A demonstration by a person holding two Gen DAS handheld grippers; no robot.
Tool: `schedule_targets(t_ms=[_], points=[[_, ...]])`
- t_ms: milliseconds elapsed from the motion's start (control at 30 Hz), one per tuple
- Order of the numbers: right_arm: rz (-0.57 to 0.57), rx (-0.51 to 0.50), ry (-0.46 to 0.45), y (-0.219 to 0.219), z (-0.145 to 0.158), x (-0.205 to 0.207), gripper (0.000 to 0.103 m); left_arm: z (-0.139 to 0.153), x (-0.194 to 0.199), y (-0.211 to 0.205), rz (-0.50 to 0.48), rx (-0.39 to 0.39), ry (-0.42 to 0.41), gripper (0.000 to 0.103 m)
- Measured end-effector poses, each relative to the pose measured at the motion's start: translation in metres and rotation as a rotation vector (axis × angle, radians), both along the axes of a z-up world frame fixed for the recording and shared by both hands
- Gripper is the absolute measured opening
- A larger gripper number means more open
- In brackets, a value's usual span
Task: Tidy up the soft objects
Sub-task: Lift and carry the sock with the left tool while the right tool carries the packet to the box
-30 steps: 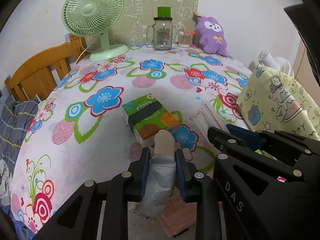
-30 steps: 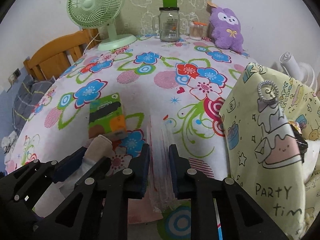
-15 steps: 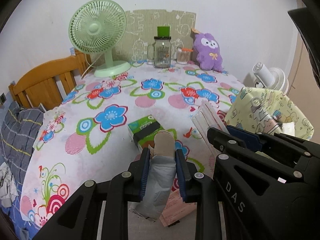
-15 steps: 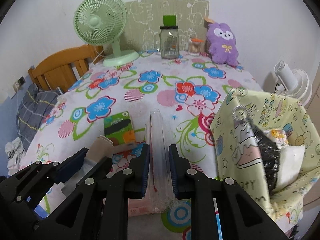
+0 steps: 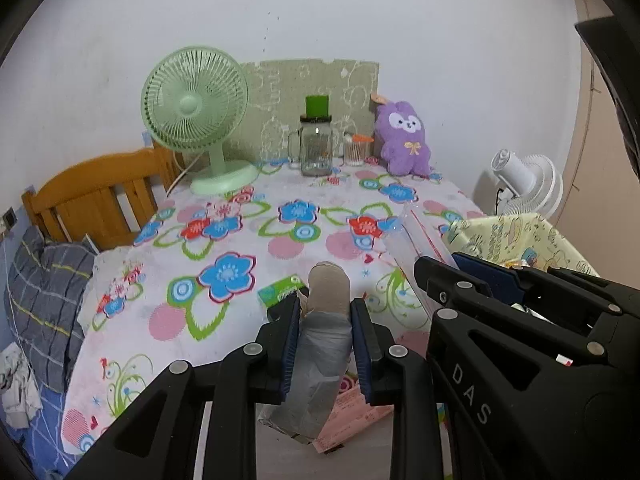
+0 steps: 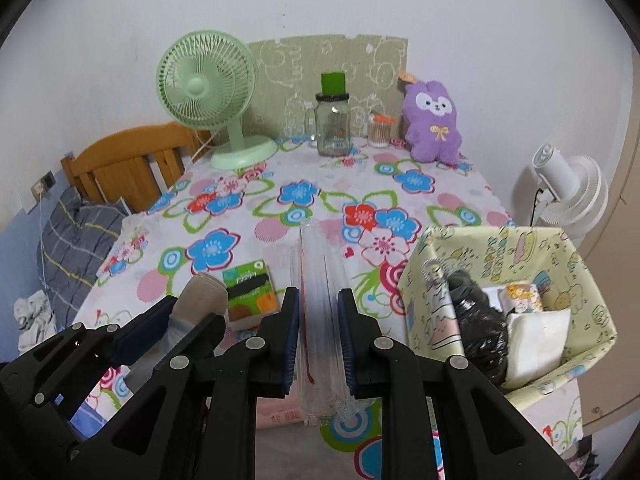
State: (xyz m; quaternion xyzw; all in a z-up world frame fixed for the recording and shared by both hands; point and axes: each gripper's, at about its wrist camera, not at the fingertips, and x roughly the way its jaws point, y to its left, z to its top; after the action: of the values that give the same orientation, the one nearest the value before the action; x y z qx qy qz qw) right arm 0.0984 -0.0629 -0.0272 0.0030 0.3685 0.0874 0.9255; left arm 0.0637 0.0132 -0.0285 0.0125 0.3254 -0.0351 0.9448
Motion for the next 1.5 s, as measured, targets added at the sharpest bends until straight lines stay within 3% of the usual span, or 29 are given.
schedule_targets(t_ms=[433,1500], points=[[-0.004,0.020,-0.055,-0.019,0.023,-0.007,0.022,0.018,-0.002,-0.016,-0.005,-0.003,-0.042,0.024],[-0.104,0.017,-0.112,-0.115,0.029,0.005,0.022,0.023,0.023,-0.112,-0.117,0.005,-0.082,0.025]])
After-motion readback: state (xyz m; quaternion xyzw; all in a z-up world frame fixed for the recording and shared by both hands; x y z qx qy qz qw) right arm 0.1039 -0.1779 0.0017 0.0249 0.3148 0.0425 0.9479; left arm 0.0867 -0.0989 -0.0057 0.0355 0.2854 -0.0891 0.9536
